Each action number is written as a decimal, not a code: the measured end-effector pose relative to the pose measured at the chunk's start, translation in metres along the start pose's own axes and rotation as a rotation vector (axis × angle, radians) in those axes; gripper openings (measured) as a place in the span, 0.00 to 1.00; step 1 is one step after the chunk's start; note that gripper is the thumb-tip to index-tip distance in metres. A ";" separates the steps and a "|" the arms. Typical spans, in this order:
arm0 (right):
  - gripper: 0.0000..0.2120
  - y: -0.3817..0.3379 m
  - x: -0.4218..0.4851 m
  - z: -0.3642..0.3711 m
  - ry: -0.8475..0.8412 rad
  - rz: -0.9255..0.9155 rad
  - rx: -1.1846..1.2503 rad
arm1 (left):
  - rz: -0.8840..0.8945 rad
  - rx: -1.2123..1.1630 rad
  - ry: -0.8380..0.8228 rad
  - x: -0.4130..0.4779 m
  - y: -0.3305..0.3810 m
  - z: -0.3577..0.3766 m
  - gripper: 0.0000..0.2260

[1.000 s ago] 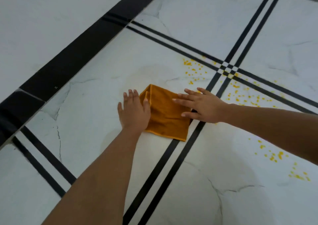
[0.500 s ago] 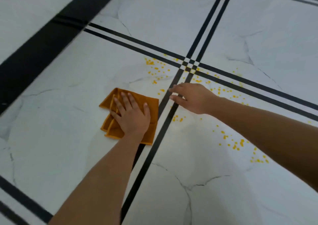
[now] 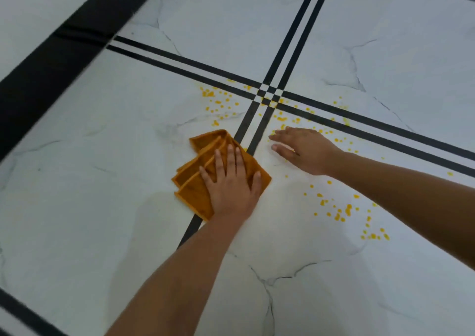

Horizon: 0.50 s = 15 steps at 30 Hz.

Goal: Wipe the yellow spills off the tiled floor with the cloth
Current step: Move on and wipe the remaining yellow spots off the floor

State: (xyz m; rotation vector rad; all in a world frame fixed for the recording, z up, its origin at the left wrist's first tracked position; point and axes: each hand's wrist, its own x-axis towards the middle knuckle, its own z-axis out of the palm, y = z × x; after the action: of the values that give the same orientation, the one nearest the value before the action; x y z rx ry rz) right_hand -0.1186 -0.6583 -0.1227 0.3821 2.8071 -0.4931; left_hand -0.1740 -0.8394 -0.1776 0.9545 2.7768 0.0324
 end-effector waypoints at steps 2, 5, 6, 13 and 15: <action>0.22 0.012 -0.002 -0.007 0.054 0.032 0.000 | 0.055 0.004 0.003 0.011 -0.015 -0.004 0.32; 0.22 0.024 -0.008 -0.009 0.085 0.082 0.011 | -0.259 -0.104 0.032 0.025 -0.030 -0.008 0.32; 0.22 0.025 -0.011 -0.006 0.076 0.079 0.017 | -0.340 -0.122 0.033 0.024 -0.025 -0.008 0.32; 0.23 0.033 0.003 0.002 0.126 0.091 0.052 | 0.193 -0.032 -0.019 0.023 -0.005 -0.007 0.32; 0.23 0.040 0.017 -0.001 0.160 0.106 0.068 | 0.073 -0.070 0.043 0.047 -0.018 -0.009 0.29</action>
State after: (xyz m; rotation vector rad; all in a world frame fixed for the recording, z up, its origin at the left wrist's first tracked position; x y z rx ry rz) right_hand -0.1225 -0.6182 -0.1387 0.6059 2.9087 -0.5579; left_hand -0.2233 -0.8245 -0.1793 1.0481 2.7584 0.1623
